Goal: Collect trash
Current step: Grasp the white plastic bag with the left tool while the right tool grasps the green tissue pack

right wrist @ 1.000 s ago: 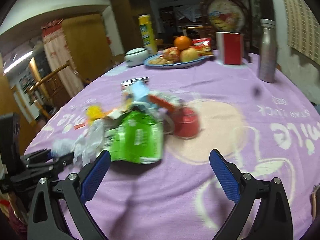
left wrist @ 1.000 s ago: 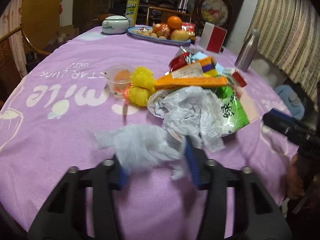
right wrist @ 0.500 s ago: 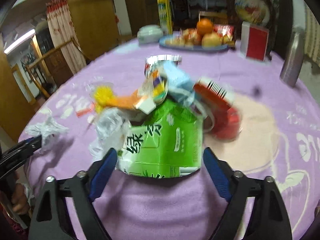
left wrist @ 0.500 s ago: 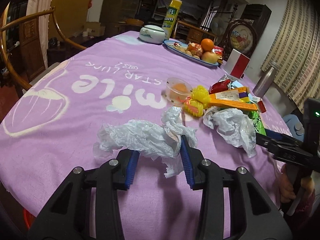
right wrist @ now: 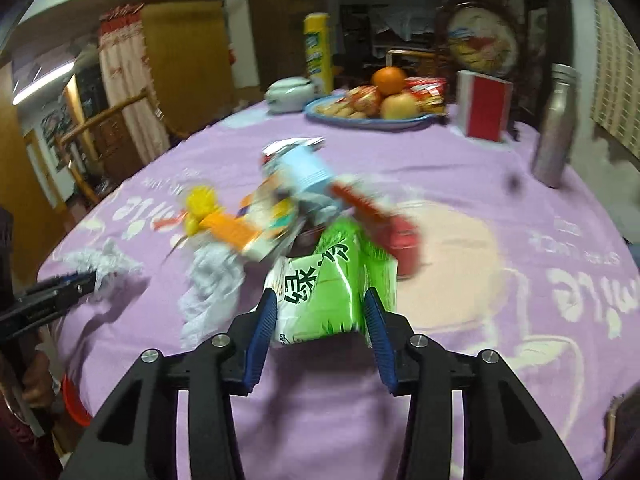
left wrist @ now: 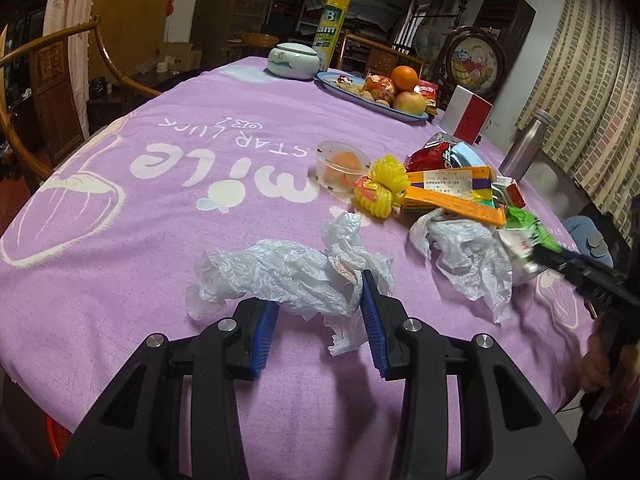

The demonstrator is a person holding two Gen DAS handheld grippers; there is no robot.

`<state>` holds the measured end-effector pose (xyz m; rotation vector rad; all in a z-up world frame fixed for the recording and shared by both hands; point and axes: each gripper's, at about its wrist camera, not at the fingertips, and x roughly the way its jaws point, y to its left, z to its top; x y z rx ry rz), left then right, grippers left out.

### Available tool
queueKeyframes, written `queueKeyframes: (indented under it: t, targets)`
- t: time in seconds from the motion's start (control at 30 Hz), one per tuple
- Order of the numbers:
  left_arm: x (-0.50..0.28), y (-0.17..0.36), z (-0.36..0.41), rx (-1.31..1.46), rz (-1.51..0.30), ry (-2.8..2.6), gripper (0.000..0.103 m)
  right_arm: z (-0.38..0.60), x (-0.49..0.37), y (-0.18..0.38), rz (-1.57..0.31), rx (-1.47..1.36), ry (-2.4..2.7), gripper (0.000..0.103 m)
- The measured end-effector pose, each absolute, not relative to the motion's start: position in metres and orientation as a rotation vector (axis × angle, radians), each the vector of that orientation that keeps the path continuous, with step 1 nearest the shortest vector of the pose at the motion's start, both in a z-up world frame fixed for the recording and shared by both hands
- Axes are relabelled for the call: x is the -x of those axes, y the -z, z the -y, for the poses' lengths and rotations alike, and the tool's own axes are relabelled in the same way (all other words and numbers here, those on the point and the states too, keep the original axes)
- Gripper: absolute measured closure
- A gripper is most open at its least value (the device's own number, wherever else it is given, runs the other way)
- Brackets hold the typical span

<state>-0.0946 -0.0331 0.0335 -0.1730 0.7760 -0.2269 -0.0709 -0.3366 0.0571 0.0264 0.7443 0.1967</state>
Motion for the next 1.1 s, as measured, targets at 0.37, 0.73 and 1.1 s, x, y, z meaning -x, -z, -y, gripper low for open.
queueKeyframes:
  t: [0.37, 0.73, 1.1]
  targets:
    - [0.105, -0.043, 0.037, 0.168, -0.762, 0.238, 0.063, 0.348, 0.089, -0.059, -0.731, -0.002, -0.185, 0.011]
    - [0.108, -0.042, 0.043, 0.155, -0.767, 0.242, 0.063, 0.345, 0.097, -0.041, -0.754, 0.019, -0.159, 0.038]
    - [0.128, -0.068, 0.031, 0.156, -0.707, 0.215, 0.063, 0.343, 0.112, -0.072, -0.660, -0.074, -0.263, 0.038]
